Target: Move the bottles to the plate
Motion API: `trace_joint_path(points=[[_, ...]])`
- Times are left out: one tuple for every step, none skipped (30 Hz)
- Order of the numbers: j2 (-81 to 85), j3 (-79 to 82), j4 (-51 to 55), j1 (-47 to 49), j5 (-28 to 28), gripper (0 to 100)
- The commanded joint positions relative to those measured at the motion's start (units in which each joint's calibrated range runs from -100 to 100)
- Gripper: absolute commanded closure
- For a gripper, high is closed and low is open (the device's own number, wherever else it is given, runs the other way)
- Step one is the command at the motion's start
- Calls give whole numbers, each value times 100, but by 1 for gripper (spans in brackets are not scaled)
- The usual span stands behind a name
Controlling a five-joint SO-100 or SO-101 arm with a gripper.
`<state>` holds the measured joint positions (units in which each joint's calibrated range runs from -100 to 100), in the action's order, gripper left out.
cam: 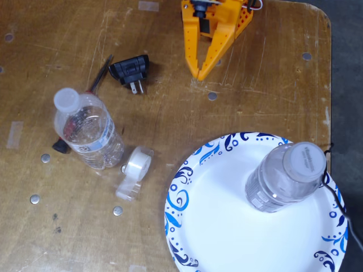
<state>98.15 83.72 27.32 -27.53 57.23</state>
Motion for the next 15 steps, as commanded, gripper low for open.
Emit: trace_joint_path(points=[[75,1457,114,-314,88,99],[75,1457,36,-304,203,99],[75,1475,-69,-293,245,99],[75,1520,-173,-293,208,99],[75,1520,-225,-304,140,99],[75,1520,-243,-325,62,99],[75,1520,-251,-336,-11,99],[75,1529,-269,-336,-32,99],[75,1529,-269,-336,-26,99],[75,1529,-269,-336,-26,99],[75,1529,-269,-347,-26,99],[75,1529,-260,-347,-26,99],[75,1529,-251,-358,-26,99],[75,1529,-269,-358,-26,99],[75,1511,-278,-358,-26,99]])
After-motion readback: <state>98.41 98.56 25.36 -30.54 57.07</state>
